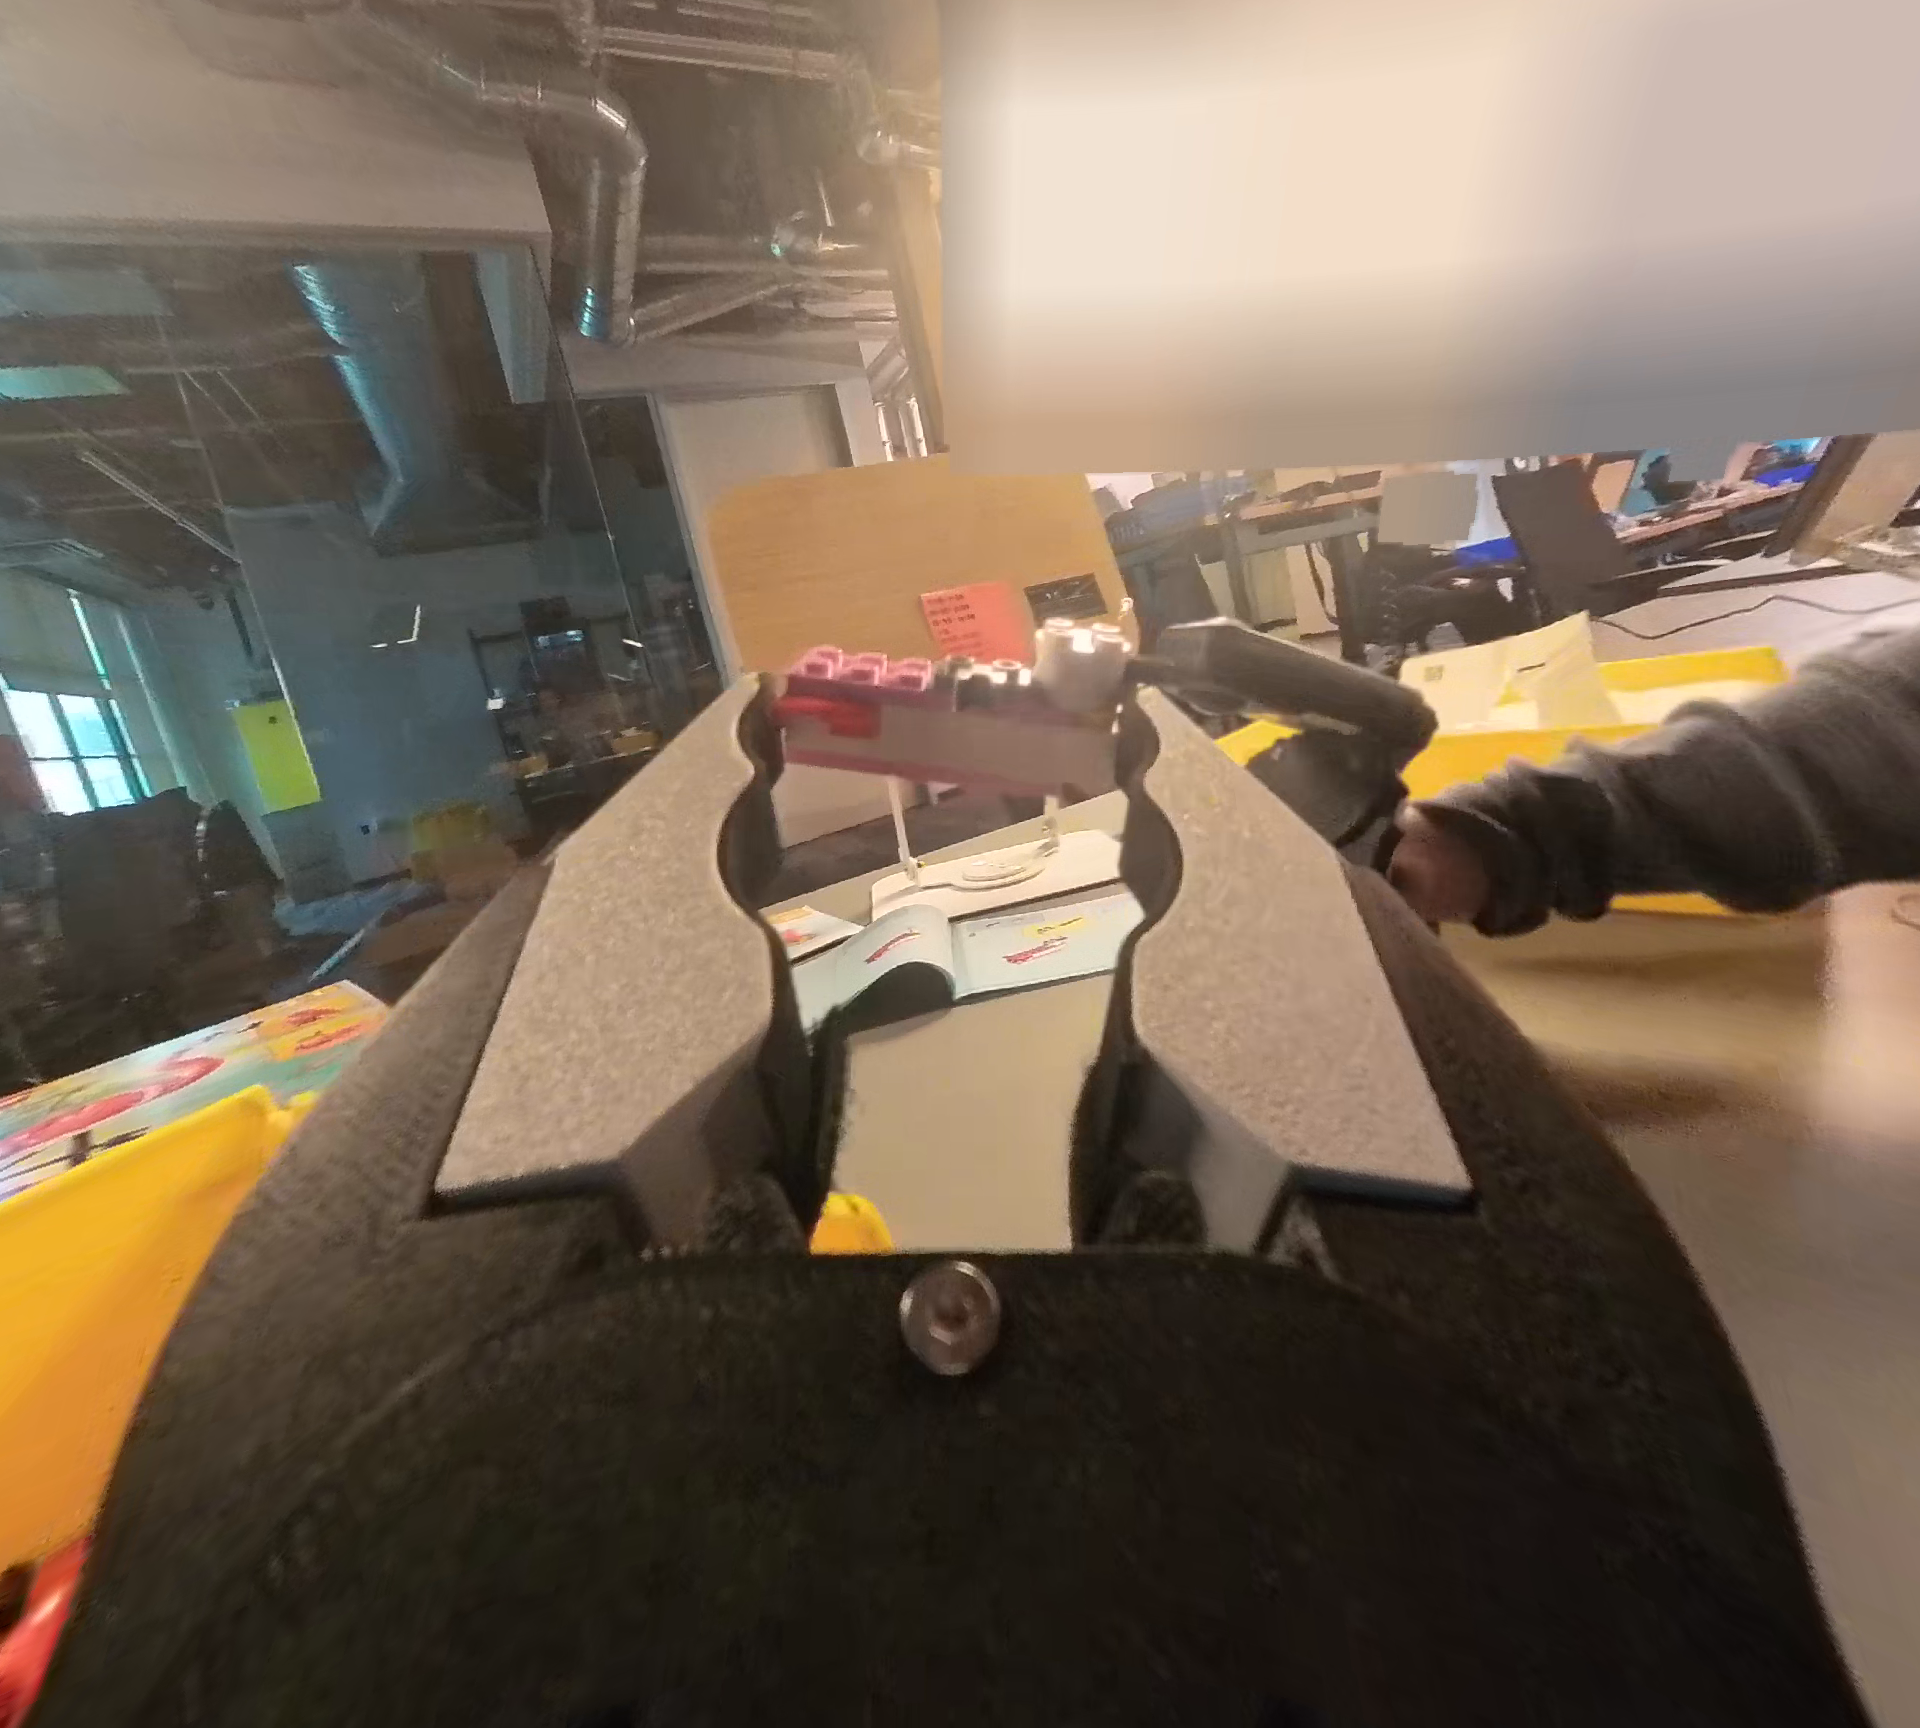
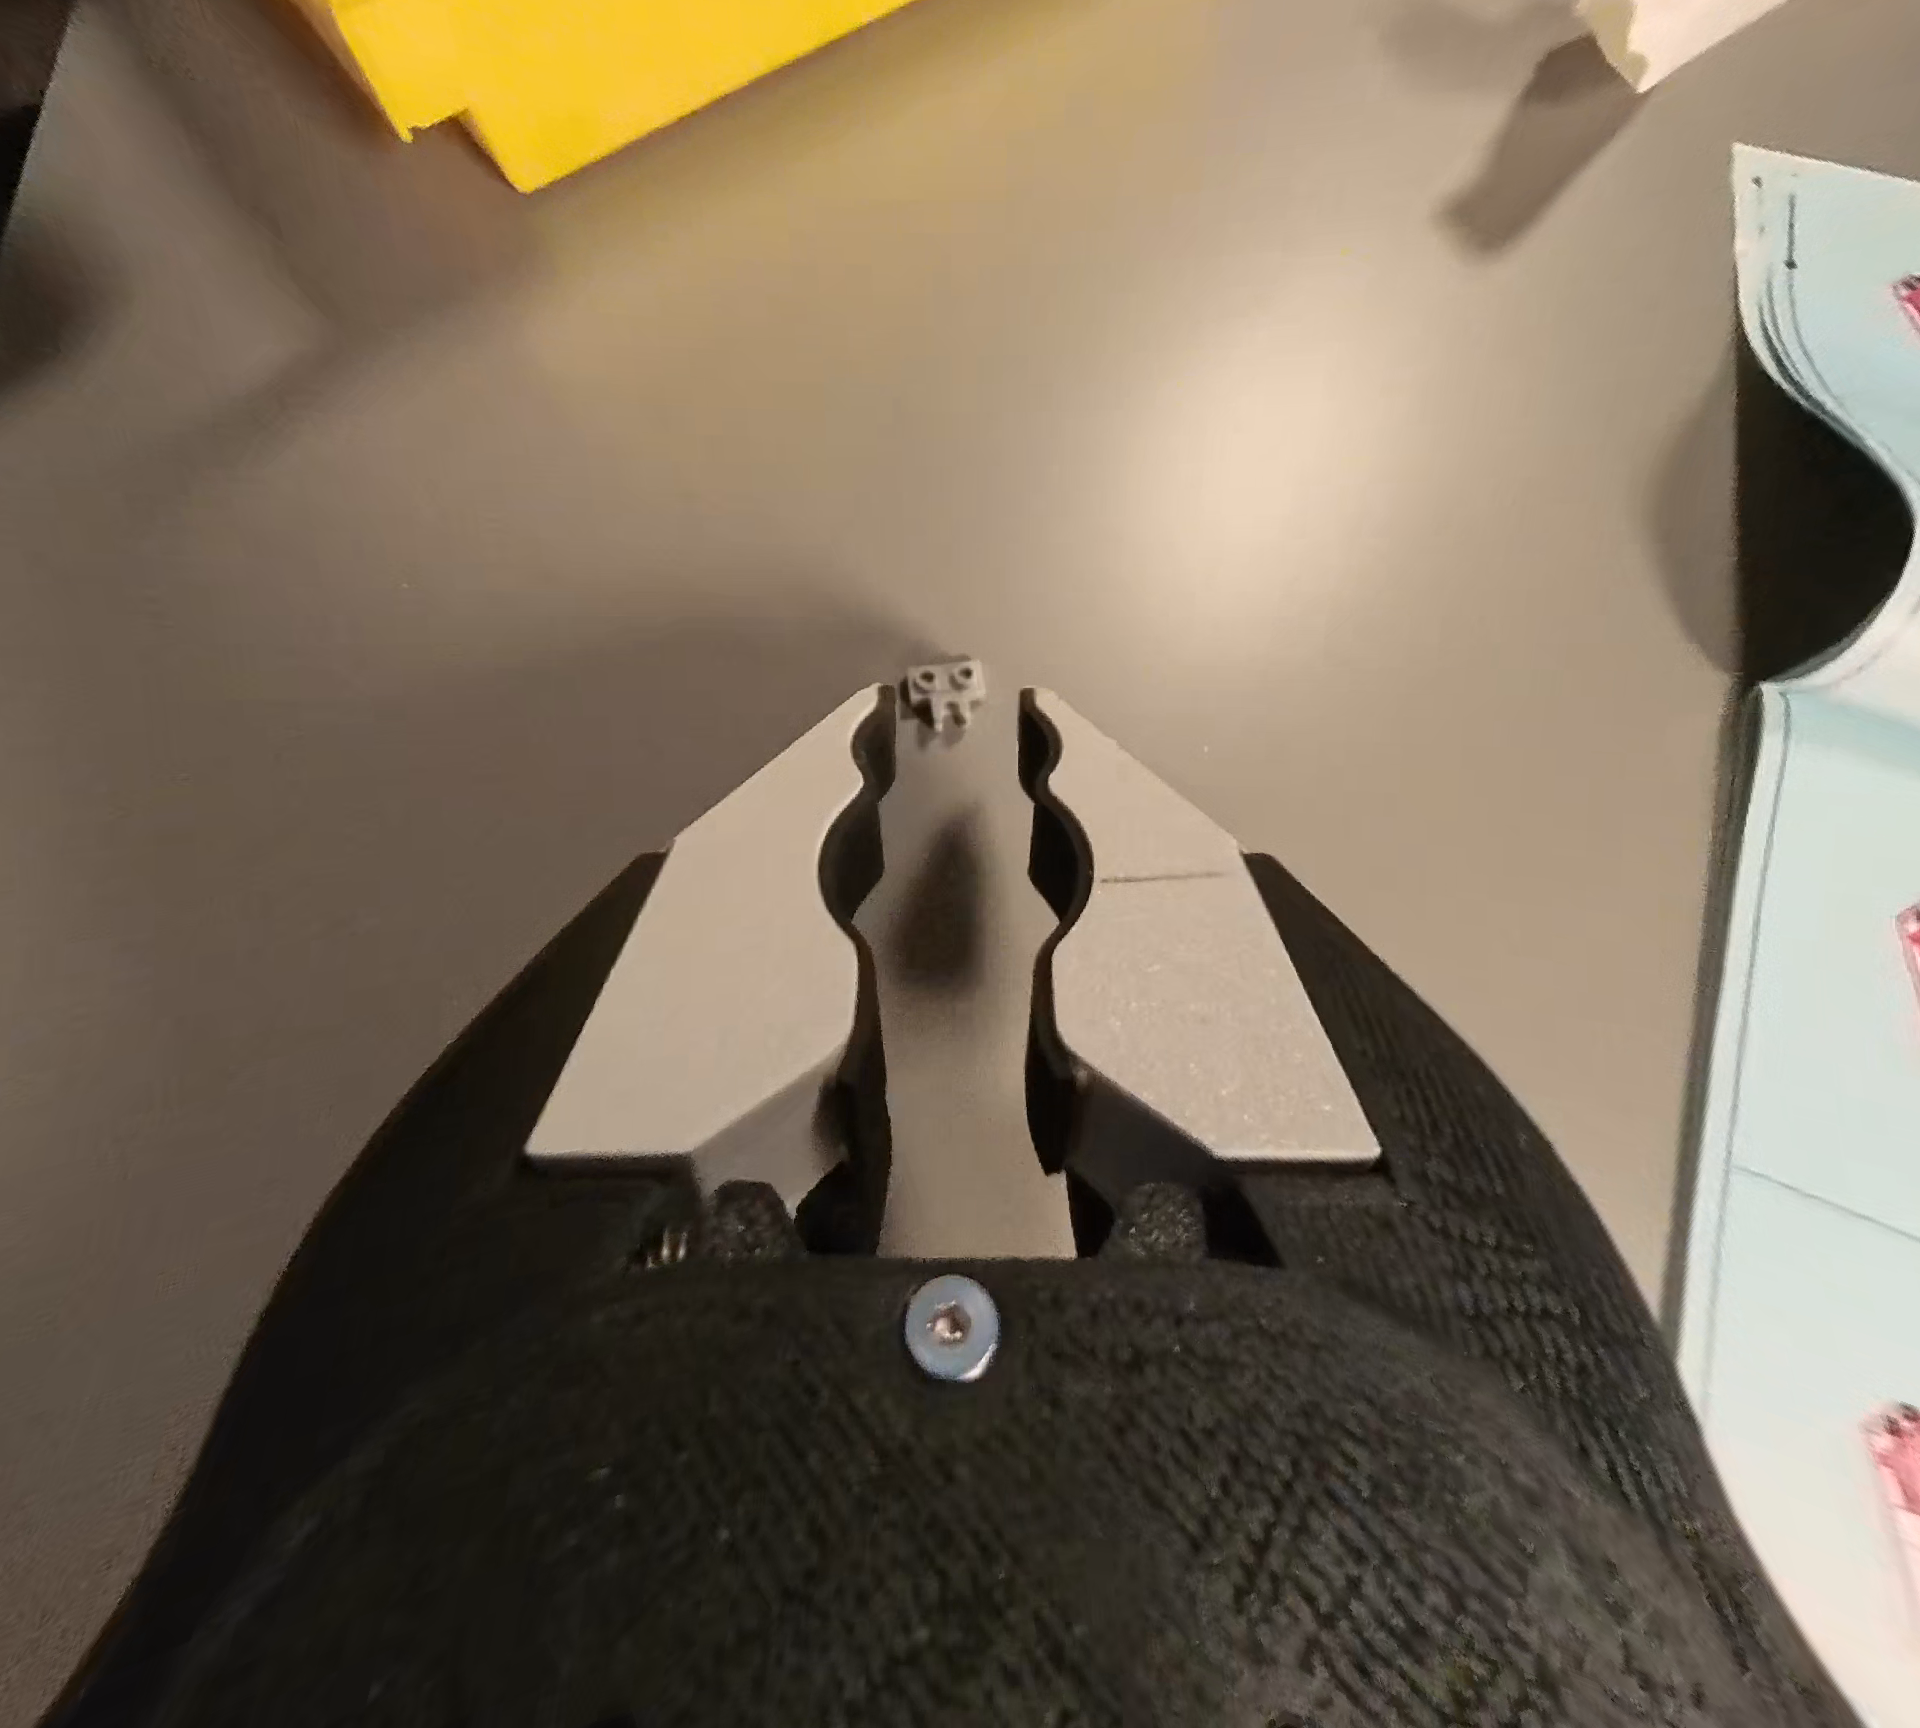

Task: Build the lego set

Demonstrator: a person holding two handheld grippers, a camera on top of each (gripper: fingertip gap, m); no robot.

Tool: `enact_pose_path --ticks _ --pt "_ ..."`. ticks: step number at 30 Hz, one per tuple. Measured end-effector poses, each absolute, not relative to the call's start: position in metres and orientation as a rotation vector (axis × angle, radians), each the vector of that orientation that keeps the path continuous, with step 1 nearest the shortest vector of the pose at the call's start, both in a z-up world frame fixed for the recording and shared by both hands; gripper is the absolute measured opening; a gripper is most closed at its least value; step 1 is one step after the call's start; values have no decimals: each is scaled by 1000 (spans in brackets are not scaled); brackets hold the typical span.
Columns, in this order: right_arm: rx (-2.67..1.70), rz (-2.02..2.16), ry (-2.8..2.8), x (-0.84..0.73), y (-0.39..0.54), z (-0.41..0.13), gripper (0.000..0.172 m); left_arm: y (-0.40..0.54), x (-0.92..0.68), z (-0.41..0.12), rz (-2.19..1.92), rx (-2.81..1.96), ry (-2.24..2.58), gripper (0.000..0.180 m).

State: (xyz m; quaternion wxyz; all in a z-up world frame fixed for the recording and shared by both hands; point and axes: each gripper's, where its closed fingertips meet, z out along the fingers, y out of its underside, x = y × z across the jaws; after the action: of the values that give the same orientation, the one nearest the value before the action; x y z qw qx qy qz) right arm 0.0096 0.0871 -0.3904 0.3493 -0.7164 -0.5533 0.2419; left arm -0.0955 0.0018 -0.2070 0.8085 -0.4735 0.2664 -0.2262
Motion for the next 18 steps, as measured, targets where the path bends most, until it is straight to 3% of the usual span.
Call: enact_pose_path --ticks 18 --pt "-1837 662 -1448 0 87 -407 15 0 -81 -213 -560 -1012 611 64"
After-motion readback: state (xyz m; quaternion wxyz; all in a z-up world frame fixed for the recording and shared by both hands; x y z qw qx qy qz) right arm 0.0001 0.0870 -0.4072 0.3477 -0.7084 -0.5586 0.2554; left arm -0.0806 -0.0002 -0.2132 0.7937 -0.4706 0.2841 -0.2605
